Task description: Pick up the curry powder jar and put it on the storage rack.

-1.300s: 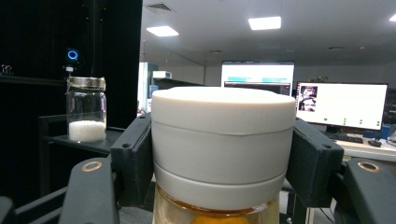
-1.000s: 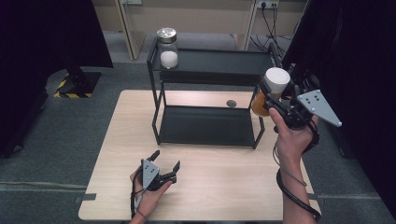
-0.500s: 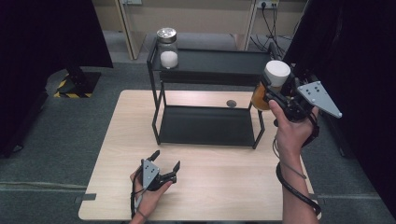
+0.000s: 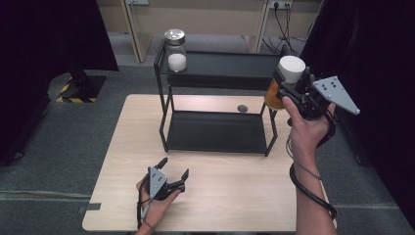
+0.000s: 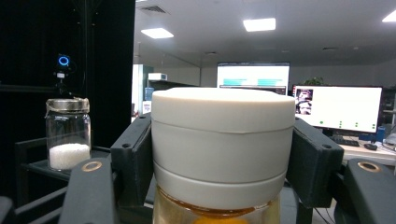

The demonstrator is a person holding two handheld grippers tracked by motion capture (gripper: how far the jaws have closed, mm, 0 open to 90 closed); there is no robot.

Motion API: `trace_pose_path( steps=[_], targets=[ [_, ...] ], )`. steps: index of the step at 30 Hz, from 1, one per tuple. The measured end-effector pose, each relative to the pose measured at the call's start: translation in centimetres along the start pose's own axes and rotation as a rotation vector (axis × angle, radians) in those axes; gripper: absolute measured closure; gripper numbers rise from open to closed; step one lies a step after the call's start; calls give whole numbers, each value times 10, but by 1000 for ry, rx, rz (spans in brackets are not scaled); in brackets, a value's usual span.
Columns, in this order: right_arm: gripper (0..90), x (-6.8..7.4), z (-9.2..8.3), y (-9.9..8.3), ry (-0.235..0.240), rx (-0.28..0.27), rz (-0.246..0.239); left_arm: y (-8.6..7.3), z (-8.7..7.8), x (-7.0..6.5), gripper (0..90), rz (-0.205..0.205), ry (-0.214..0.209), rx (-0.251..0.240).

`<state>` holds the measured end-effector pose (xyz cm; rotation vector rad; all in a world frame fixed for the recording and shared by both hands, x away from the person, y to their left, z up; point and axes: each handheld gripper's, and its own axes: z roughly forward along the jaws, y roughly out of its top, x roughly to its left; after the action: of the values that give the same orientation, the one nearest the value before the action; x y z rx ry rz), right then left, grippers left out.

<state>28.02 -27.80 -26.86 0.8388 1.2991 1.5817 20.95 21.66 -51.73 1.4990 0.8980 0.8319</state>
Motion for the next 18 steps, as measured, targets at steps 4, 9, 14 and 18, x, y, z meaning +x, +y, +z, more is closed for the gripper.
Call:
trace_pose_path(
  steps=[4, 9, 14, 18],
  targets=[
    [339, 1, 2, 2, 2, -2, -2, 0, 0, 0, 113, -1, 0, 0],
    [339, 2, 5, 4, 3, -1, -1, 0, 0, 0, 114, 0, 0, 0],
    [339, 2, 8, 6, 4, -3, -2, 0, 0, 0, 113, 2, -1, 1],
    [339, 1, 10, 9, 1, -2, -2, 0, 0, 0, 114, 0, -1, 1]
  ],
)
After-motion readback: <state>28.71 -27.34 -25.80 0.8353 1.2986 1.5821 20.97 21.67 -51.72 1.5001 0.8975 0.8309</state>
